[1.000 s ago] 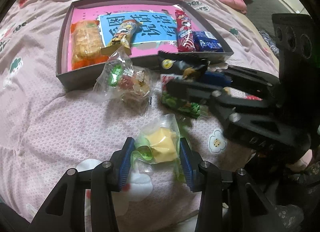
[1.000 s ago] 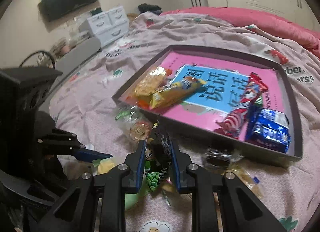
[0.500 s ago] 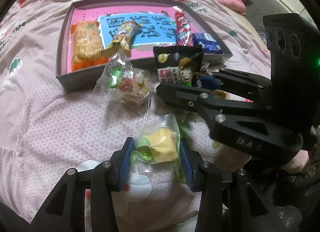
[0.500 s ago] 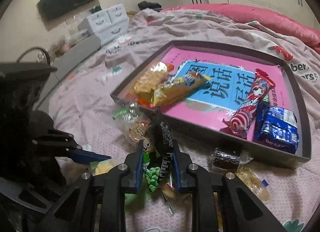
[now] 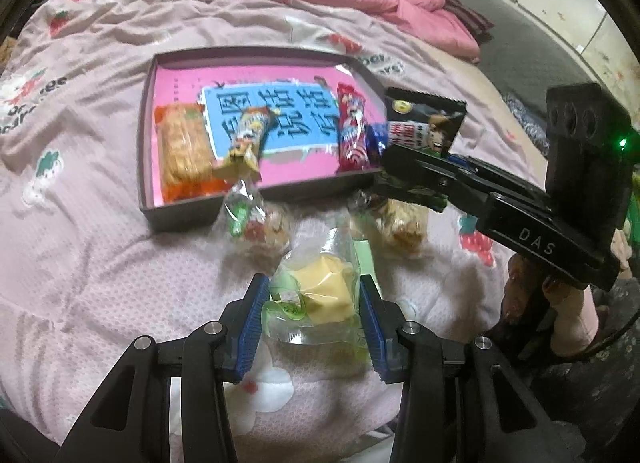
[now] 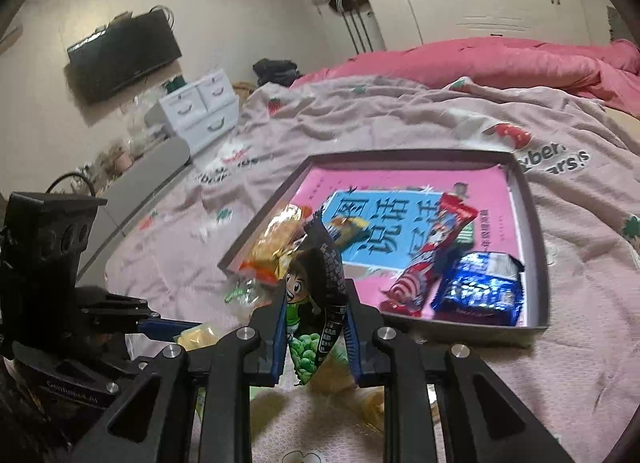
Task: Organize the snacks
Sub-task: 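Lift the candy bag and green pea bag toward the tray with both tools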
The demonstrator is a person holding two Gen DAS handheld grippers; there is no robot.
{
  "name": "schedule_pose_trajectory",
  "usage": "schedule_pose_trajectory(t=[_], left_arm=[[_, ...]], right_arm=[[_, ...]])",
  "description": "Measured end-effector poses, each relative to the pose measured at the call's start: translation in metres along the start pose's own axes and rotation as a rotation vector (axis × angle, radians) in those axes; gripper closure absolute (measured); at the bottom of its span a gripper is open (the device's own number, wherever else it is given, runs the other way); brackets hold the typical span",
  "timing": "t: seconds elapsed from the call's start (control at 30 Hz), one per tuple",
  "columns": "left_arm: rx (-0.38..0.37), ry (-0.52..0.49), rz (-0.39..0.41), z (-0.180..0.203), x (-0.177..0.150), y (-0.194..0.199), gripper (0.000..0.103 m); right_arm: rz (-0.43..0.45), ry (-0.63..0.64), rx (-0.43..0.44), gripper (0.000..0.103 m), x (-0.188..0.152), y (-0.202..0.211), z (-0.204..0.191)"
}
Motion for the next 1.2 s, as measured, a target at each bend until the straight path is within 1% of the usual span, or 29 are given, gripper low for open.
schedule_pose_trajectory(t=[0.17, 0.4, 0.57, 0.8, 0.93, 1.2], left_arm=[[-0.006, 0.017, 0.027, -0.002, 0.006, 0.008, 0.057], [0.004, 0.041, 0.116, -0.013, 0.022, 0.027, 0.057], [0.018, 0.072, 0.174, -0.025, 0.031, 0.04, 0.057], [0.069, 0.084, 0.248, -0.04, 0.043, 0.057, 0.056], [0.088, 0.109, 0.287, -0.05, 0.049, 0.065, 0.056], [0.115, 0.147, 0.328, -0.064, 0.058, 0.07, 0.056]], right_arm=[[0.03, -0.026, -0.008, 0.079, 0.005, 0.009, 0.007], [0.081, -0.034, -0.03, 0.079, 0.012, 0.019, 0.011], [0.096, -0.044, -0.034, 0.079, 0.015, 0.024, 0.016], [0.127, -0.058, -0.049, 0.079, 0.019, 0.032, 0.022], [0.144, -0.069, -0.059, 0.079, 0.022, 0.037, 0.027], [0.167, -0.078, -0.079, 0.079, 0.027, 0.041, 0.033]])
Point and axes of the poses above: each gripper's, at about its wrist camera, not at the fingertips, and y roughly against the way its jaws point, z to its right, x to its top, the point moved 4 cm from there along -y, roughly the way its jaws point, and after that the axes turned 2 degrees about z, right-handed, at the moved point
